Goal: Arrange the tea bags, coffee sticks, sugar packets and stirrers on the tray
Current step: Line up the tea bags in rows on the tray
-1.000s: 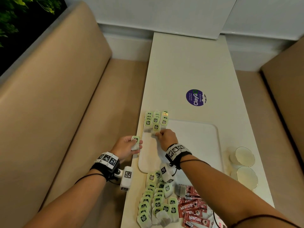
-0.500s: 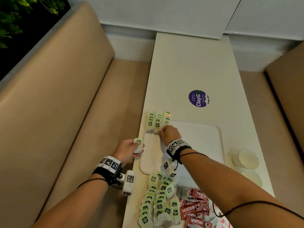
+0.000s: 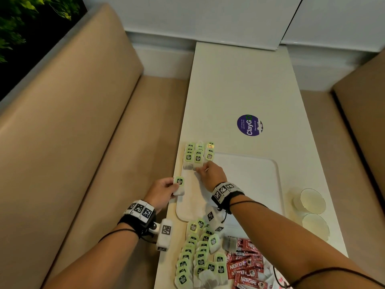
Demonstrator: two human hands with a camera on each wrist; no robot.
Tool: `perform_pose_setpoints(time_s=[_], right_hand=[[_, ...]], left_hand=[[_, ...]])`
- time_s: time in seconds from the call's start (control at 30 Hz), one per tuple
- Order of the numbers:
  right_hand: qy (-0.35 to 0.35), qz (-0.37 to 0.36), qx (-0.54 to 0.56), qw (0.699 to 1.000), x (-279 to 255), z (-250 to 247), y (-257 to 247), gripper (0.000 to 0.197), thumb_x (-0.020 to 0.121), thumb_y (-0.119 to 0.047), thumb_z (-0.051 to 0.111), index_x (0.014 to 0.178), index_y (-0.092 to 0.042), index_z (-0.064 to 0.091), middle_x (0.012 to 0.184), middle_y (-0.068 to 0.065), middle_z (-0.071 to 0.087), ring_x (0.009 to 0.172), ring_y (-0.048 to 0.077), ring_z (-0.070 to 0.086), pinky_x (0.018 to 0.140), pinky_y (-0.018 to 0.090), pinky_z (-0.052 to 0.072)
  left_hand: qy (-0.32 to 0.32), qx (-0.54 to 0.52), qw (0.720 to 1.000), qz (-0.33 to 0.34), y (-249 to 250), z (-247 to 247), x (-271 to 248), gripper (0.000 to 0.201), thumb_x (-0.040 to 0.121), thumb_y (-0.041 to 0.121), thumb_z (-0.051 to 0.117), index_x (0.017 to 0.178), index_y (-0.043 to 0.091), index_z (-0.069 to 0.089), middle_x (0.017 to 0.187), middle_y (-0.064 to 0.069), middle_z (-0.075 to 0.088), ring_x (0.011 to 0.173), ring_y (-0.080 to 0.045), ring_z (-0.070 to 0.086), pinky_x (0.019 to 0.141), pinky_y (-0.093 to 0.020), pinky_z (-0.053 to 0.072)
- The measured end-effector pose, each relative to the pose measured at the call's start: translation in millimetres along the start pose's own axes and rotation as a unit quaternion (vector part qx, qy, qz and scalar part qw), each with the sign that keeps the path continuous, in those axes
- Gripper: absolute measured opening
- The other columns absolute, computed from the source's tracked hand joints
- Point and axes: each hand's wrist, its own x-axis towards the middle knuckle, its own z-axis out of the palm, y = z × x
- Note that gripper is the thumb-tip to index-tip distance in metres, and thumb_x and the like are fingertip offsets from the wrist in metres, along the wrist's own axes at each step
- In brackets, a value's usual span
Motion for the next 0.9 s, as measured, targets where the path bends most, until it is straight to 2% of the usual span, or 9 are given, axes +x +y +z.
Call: perform_pose_setpoints(time_s=[0.07,0.13,0.23,0.33,0.43,0.6,0.77,0.83,0.9], right_hand=[[-0.027,-0.032,0.004,0.999,-9,4,4,0.029,0.097,-0.047,0.059,0.095,-0.018,0.063,0.093,0.000,0.069,0.086,0.020,0.065,0.081,0.036,0.053],[-0.052,-0.053,0.021,0.997,-21,5,8,0.032,0.099,-0.049,0.056,0.096,-0.019,0.067,0.089,-0.002,0.071,0.082,0.017,0.066,0.081,0.036,0.054],[-0.083,-0.078,0.040,0.993,-39,2,8,0.036,0.102,-0.047,0.053,0.090,-0.017,0.070,0.080,-0.003,0.072,0.070,0.013,0.066,0.073,0.031,0.053],[-0.099,-0.093,0.053,0.989,-51,1,11,0.036,0.102,-0.044,0.055,0.090,-0.015,0.074,0.078,-0.003,0.073,0.062,0.008,0.063,0.064,0.021,0.049],[-0.109,-0.094,0.079,0.986,-60,6,17,0.032,0.100,-0.041,0.059,0.091,-0.015,0.076,0.077,-0.001,0.074,0.058,0.006,0.062,0.063,0.018,0.049],[-0.100,-0.080,0.096,0.987,-66,13,25,0.030,0.099,-0.036,0.062,0.083,-0.013,0.071,0.075,0.003,0.073,0.061,0.010,0.063,0.067,0.027,0.053],[-0.091,-0.070,0.096,0.989,-60,3,24,0.028,0.100,-0.033,0.062,0.077,-0.018,0.068,0.067,-0.006,0.066,0.055,0.004,0.057,0.057,0.015,0.043],[-0.074,-0.064,0.093,0.991,-50,-6,23,0.029,0.100,-0.033,0.061,0.082,-0.012,0.072,0.071,-0.003,0.069,0.058,0.006,0.058,0.060,0.020,0.048],[-0.051,-0.054,0.089,0.993,-36,-13,24,0.030,0.100,-0.033,0.061,0.087,-0.010,0.075,0.076,0.001,0.071,0.064,0.009,0.061,0.070,0.029,0.053]], left_hand=[[-0.005,0.010,1.000,0.012,-1,0,2,0.018,0.098,0.003,0.058,0.097,0.014,0.073,0.097,-0.007,0.077,0.086,-0.018,0.073,0.075,-0.032,0.059],[-0.007,0.026,0.999,0.025,-1,0,3,0.018,0.097,0.005,0.060,0.098,0.015,0.074,0.099,-0.011,0.076,0.090,-0.024,0.071,0.083,-0.040,0.058],[-0.021,0.018,0.999,0.029,-1,5,5,0.020,0.098,0.003,0.059,0.101,0.017,0.073,0.098,-0.009,0.076,0.093,-0.025,0.071,0.088,-0.042,0.057],[-0.041,0.021,0.998,0.036,0,12,6,0.022,0.098,0.001,0.058,0.104,0.017,0.072,0.098,-0.010,0.076,0.094,-0.026,0.071,0.089,-0.041,0.057],[-0.054,0.022,0.998,0.038,1,17,6,0.023,0.098,0.000,0.057,0.102,0.017,0.072,0.092,-0.005,0.076,0.089,-0.022,0.070,0.085,-0.037,0.057],[-0.065,0.043,0.996,0.036,-2,23,8,0.020,0.097,0.002,0.059,0.101,0.017,0.072,0.089,-0.003,0.074,0.085,-0.018,0.066,0.078,-0.033,0.054],[-0.039,0.016,0.999,0.021,-1,28,8,0.018,0.096,0.004,0.062,0.104,0.019,0.068,0.087,-0.007,0.071,0.081,-0.018,0.064,0.077,-0.031,0.053],[-0.024,0.021,0.999,0.016,0,27,9,0.018,0.096,0.004,0.062,0.109,0.016,0.067,0.084,-0.009,0.068,0.077,-0.018,0.064,0.071,-0.026,0.053],[-0.022,0.041,0.999,0.020,0,25,7,0.017,0.096,0.004,0.061,0.107,0.015,0.068,0.082,-0.009,0.066,0.072,-0.016,0.063,0.064,-0.022,0.051]])
